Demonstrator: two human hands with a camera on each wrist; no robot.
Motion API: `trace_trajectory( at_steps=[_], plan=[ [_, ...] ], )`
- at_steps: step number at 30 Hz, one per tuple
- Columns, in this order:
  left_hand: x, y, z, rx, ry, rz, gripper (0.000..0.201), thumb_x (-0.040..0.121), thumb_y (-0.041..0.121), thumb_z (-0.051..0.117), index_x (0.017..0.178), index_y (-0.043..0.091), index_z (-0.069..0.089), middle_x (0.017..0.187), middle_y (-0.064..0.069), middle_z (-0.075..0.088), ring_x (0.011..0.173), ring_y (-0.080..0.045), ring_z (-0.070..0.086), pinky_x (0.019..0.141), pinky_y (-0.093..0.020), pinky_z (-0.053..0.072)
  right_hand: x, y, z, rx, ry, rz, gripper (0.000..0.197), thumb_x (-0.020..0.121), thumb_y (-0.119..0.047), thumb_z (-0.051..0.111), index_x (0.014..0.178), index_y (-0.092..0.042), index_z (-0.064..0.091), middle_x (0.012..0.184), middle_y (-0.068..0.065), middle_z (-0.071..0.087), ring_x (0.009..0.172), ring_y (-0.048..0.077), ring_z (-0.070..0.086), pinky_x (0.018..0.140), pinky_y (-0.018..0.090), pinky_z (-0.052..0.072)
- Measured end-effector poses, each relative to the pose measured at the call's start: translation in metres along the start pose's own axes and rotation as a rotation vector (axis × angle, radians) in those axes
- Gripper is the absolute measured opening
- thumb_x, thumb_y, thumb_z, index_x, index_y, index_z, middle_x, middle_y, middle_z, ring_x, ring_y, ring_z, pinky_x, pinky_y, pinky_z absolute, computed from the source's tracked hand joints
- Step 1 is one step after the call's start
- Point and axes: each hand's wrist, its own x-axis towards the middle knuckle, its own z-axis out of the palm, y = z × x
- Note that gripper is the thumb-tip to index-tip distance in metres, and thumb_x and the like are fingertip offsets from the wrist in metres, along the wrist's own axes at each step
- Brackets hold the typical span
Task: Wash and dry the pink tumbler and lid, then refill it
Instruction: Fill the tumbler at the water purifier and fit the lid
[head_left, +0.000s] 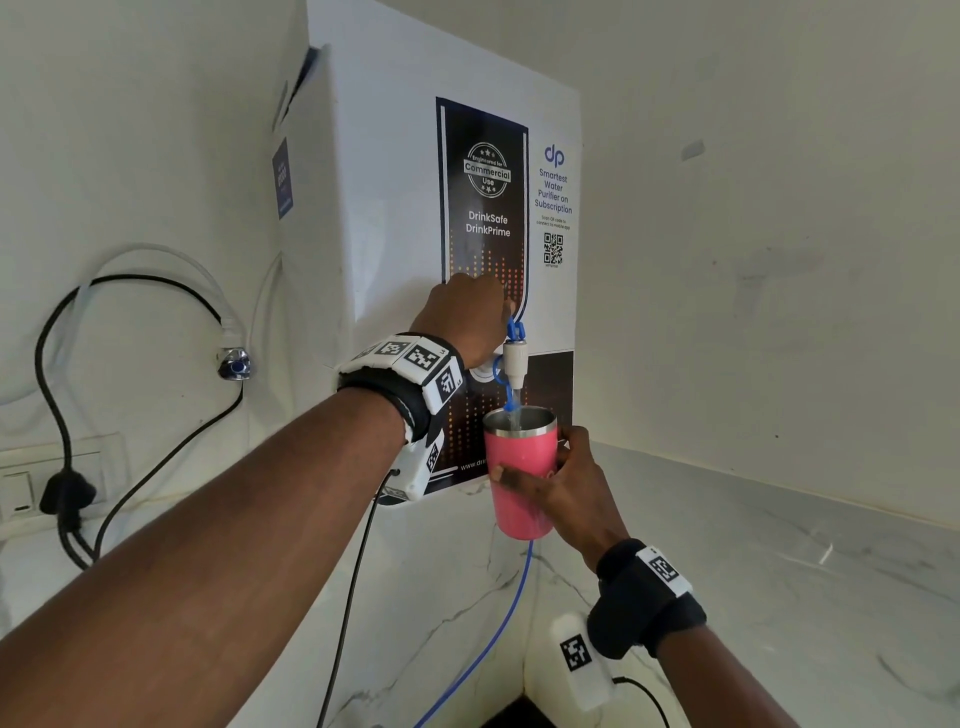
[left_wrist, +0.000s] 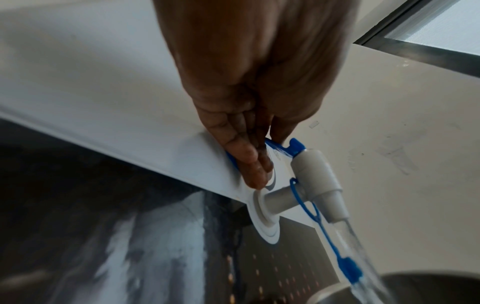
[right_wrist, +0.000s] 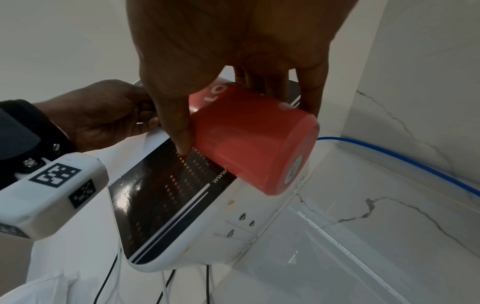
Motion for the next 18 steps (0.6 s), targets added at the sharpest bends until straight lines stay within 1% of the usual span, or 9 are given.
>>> trace_trajectory(
  at_steps=[2, 4, 8, 11, 13, 14, 16, 18],
  plan=[
    [-0.0011, 0.0005, -0.0015, -0.006, 0.001, 0.001, 0.026, 0.114, 0.027, 0.045, 0.095, 0.012, 0.05, 0.115, -0.025, 0.066, 0.111, -0.043, 0.061, 0.08, -0.038, 0.036, 0.0005, 0.0009, -0.0004, 0.001, 0.001, 0.001, 0.078, 0.072, -0.042, 0.093, 0.127, -0.03, 0.039, 0.115, -0.012, 0.063, 0.097, 0.01, 0.068, 0.074, 0.024, 0.057],
    [-0.0018, 0.0005, -0.0016, -0.012, 0.002, 0.003, 0.028, 0.114, 0.029, 0.044, 0.092, 0.012, 0.048, 0.113, -0.025, 0.066, 0.109, -0.043, 0.062, 0.079, -0.039, 0.036, 0.0006, 0.0013, -0.0001, 0.003, -0.002, 0.001, 0.078, 0.072, -0.042, 0.093, 0.128, -0.03, 0.039, 0.115, -0.012, 0.063, 0.098, 0.01, 0.068, 0.075, 0.026, 0.057],
    [-0.0021, 0.0006, -0.0014, -0.012, 0.009, 0.01, 0.029, 0.114, 0.029, 0.044, 0.092, 0.012, 0.049, 0.112, -0.024, 0.067, 0.107, -0.042, 0.063, 0.079, -0.037, 0.037, 0.0, 0.0001, 0.0004, 0.001, 0.003, -0.008, 0.081, 0.071, -0.044, 0.093, 0.129, -0.03, 0.039, 0.116, -0.012, 0.063, 0.099, 0.009, 0.067, 0.077, 0.027, 0.058],
    [-0.0014, 0.0002, -0.001, -0.004, 0.01, 0.011, 0.028, 0.115, 0.03, 0.044, 0.094, 0.013, 0.051, 0.114, -0.024, 0.068, 0.109, -0.042, 0.063, 0.08, -0.037, 0.037, -0.0005, -0.0012, 0.0004, 0.009, 0.011, -0.009, 0.08, 0.071, -0.043, 0.093, 0.128, -0.028, 0.04, 0.117, -0.009, 0.065, 0.1, 0.013, 0.069, 0.083, 0.036, 0.062],
    [0.0, -0.0013, 0.0006, -0.009, 0.014, 0.009, 0.029, 0.114, 0.03, 0.044, 0.095, 0.011, 0.054, 0.114, -0.025, 0.067, 0.109, -0.043, 0.063, 0.08, -0.038, 0.037, -0.0008, -0.002, 0.0004, 0.008, 0.009, -0.01, 0.08, 0.071, -0.044, 0.093, 0.129, -0.028, 0.04, 0.118, -0.008, 0.065, 0.101, 0.015, 0.07, 0.085, 0.038, 0.062],
    [0.0008, -0.002, 0.0013, -0.012, 0.017, 0.006, 0.031, 0.114, 0.03, 0.044, 0.098, 0.009, 0.058, 0.114, -0.026, 0.067, 0.109, -0.043, 0.063, 0.08, -0.038, 0.038, -0.0007, -0.0025, 0.0004, 0.009, 0.006, -0.01, 0.08, 0.071, -0.044, 0.093, 0.129, -0.028, 0.039, 0.118, -0.008, 0.065, 0.101, 0.014, 0.07, 0.085, 0.037, 0.062],
    [0.0013, -0.0022, 0.0022, -0.017, 0.024, 0.0, 0.035, 0.114, 0.031, 0.044, 0.106, 0.003, 0.063, 0.115, -0.026, 0.066, 0.11, -0.044, 0.063, 0.08, -0.038, 0.038, -0.0011, -0.003, 0.0004, 0.012, 0.002, -0.011, 0.08, 0.071, -0.044, 0.092, 0.129, -0.028, 0.039, 0.116, -0.011, 0.064, 0.1, 0.011, 0.069, 0.081, 0.031, 0.06],
    [0.0013, -0.0018, 0.0025, -0.019, 0.029, -0.002, 0.036, 0.114, 0.031, 0.044, 0.109, 0.001, 0.064, 0.116, -0.026, 0.066, 0.111, -0.044, 0.062, 0.08, -0.037, 0.037, -0.0015, -0.0033, 0.0003, 0.014, -0.002, -0.012, 0.079, 0.072, -0.044, 0.092, 0.128, -0.029, 0.038, 0.114, -0.014, 0.063, 0.098, 0.008, 0.067, 0.077, 0.026, 0.058]
  ],
)
